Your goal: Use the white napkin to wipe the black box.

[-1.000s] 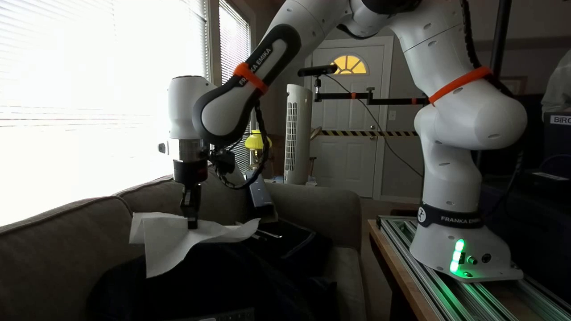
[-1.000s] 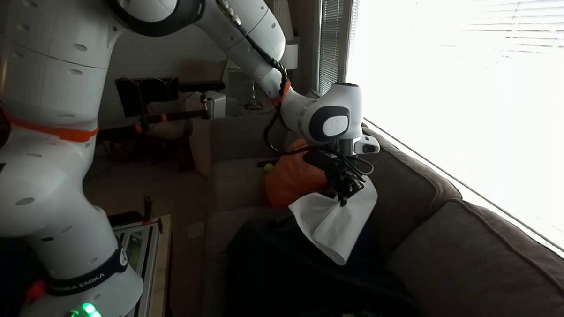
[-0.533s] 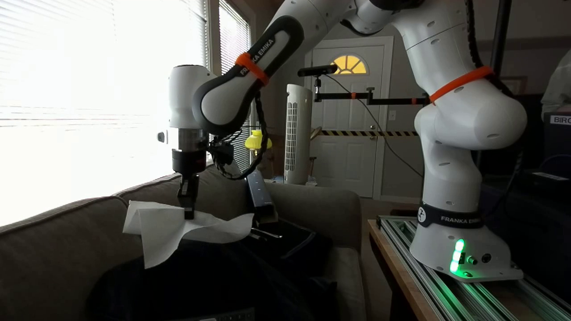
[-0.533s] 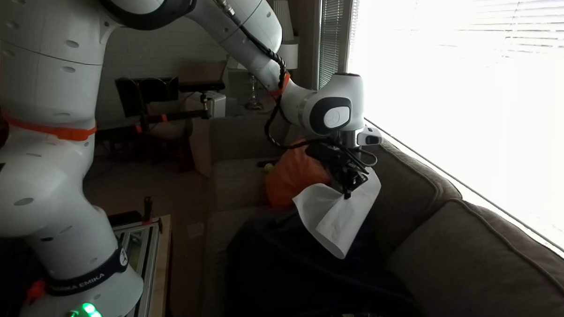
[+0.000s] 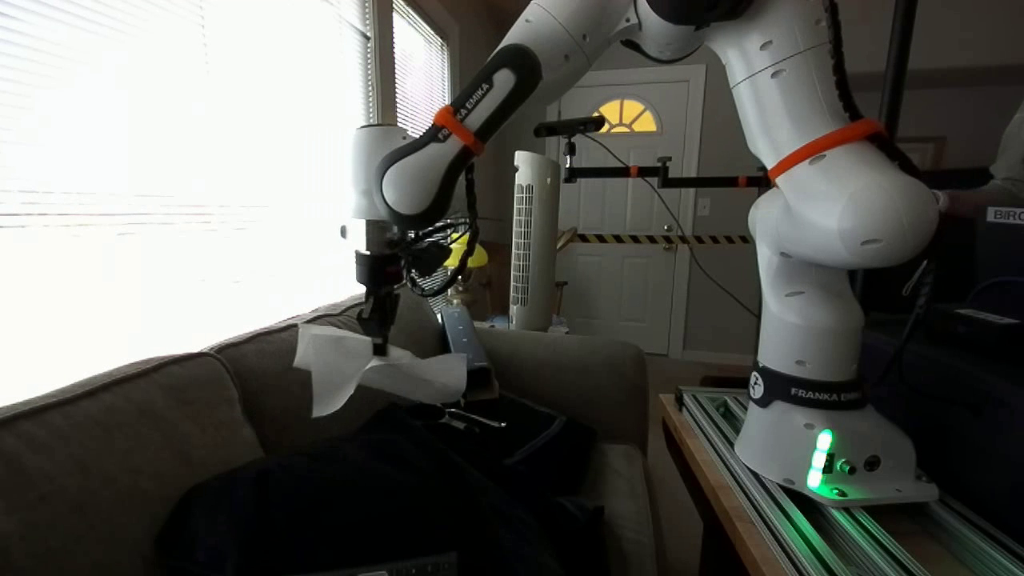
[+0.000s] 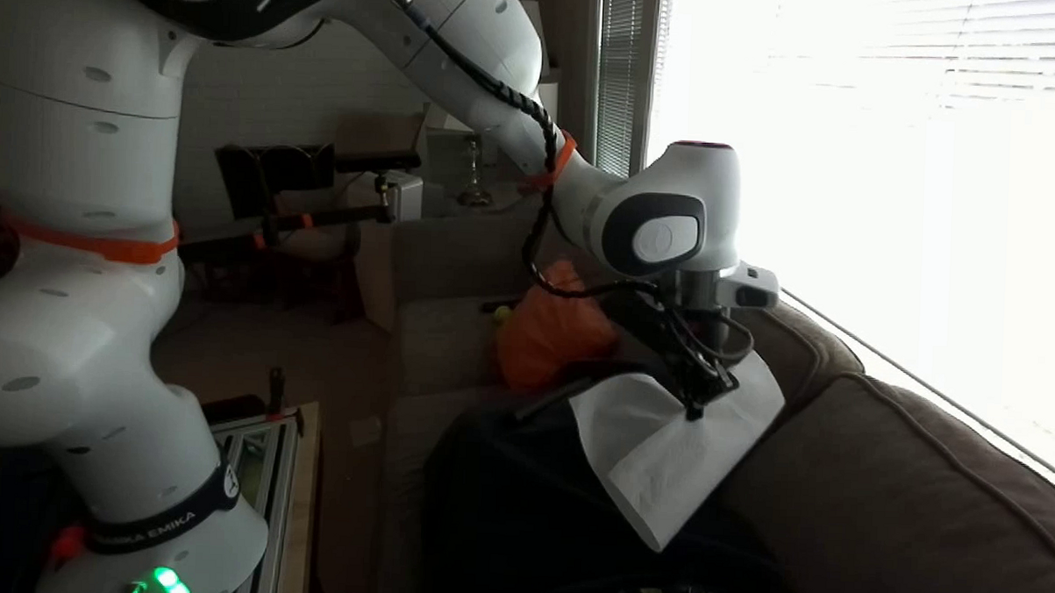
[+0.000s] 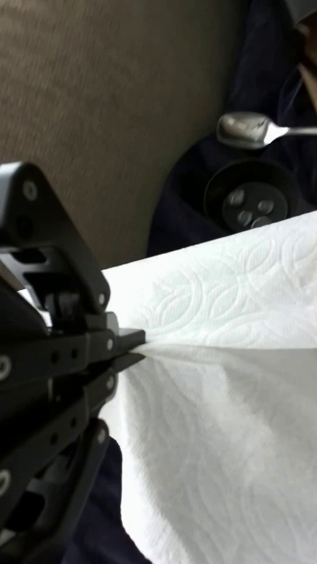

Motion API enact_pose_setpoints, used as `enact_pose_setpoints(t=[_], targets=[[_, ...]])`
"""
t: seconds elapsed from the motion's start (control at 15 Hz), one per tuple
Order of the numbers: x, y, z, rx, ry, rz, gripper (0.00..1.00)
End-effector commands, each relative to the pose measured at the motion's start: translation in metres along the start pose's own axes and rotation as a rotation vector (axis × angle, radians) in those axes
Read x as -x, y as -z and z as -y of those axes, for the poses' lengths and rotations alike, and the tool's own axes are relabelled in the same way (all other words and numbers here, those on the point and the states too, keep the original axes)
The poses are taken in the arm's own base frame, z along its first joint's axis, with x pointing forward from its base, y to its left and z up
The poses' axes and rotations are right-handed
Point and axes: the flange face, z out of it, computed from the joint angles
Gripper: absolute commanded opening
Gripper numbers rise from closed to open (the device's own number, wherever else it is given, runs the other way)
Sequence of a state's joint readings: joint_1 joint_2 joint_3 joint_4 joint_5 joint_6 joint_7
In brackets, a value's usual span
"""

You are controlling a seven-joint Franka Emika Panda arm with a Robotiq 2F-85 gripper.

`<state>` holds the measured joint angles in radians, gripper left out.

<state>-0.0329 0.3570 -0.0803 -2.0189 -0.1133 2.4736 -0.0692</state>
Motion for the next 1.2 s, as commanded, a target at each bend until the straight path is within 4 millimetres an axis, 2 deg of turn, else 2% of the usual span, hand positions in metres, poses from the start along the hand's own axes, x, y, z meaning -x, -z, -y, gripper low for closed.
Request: enact_pose_setpoints(t=[0.0,0.2,0.33,0.67,0.73,0.8,0.87,1.13], targets=[[0.039,0.001,-0.08,0.0,-0.205,0.021,0.0],[0.067,-0.002,-0.145,0.019,-0.371,0.039,0.0],[0.076,-0.002,-0.18,0.039,-0.46,0.039,0.0],[0.08,-0.004,-0.238,0.166,-0.553,0.084,0.0],[0.079,-0.003,-0.24,0.162,-0.569,0.096,0.0],[0.07,0.0,-0.211,0.05,-0.508,0.093,0.0],[0.084,0.002,-0.233,0.119,-0.536,0.068,0.02],[0.068,0.002,-0.207,0.067,-0.505,0.075,0.02]])
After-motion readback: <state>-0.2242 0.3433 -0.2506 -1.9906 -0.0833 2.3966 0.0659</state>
